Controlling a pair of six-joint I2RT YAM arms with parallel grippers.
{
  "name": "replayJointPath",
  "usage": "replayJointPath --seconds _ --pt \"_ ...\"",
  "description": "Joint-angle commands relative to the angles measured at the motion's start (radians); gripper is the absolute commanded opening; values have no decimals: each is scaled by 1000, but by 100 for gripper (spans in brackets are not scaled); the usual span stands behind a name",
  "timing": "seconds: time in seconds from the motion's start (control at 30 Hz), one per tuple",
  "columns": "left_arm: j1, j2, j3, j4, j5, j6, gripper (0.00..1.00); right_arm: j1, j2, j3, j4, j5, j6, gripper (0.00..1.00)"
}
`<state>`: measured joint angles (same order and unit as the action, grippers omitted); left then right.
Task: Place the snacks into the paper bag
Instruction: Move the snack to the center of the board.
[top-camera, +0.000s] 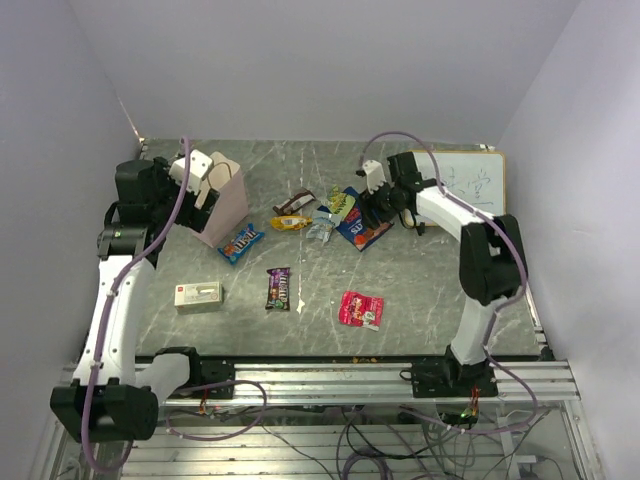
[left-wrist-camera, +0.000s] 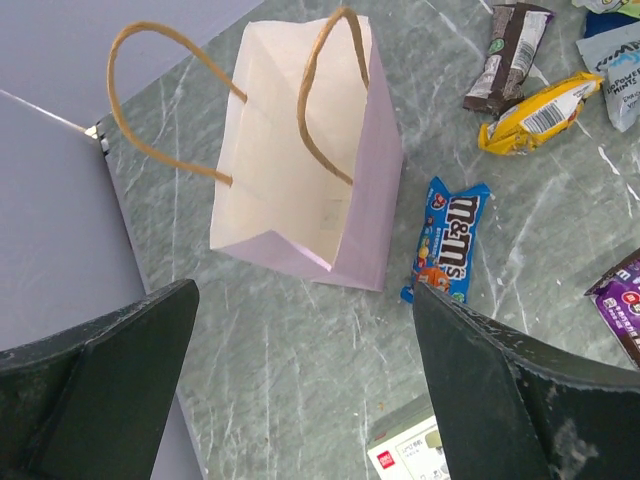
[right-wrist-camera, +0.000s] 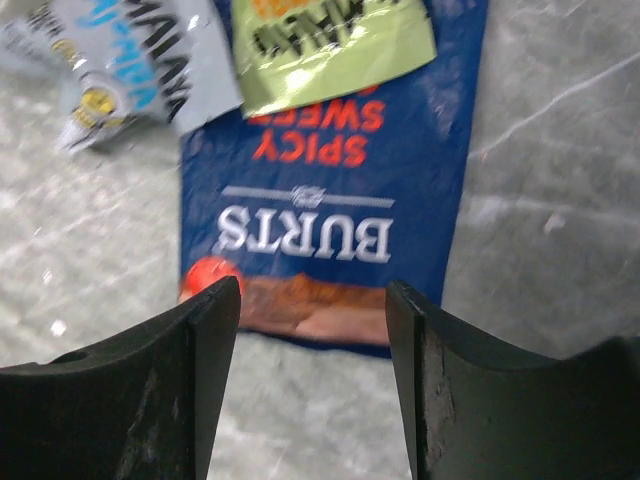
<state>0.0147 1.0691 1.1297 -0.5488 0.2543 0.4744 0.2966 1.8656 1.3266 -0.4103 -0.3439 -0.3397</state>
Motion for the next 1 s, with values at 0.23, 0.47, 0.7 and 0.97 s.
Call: replayJointPath --seconds 0.23,0.47,0.7,0.97 --pt "-7 -121 -87 -1 6 -11 99 31 214 118 -82 114 -23 60" --pt "-7 -122 -88 0 49 -53 98 38 58 -75 -106 121 -61 57" --pt "-7 -133 -109 3 79 -51 97 42 -146 -284 -145 125 -104 56" --pt "-7 -130 -110 -3 102 -46 96 39 -190 -212 -47 169 -16 60"
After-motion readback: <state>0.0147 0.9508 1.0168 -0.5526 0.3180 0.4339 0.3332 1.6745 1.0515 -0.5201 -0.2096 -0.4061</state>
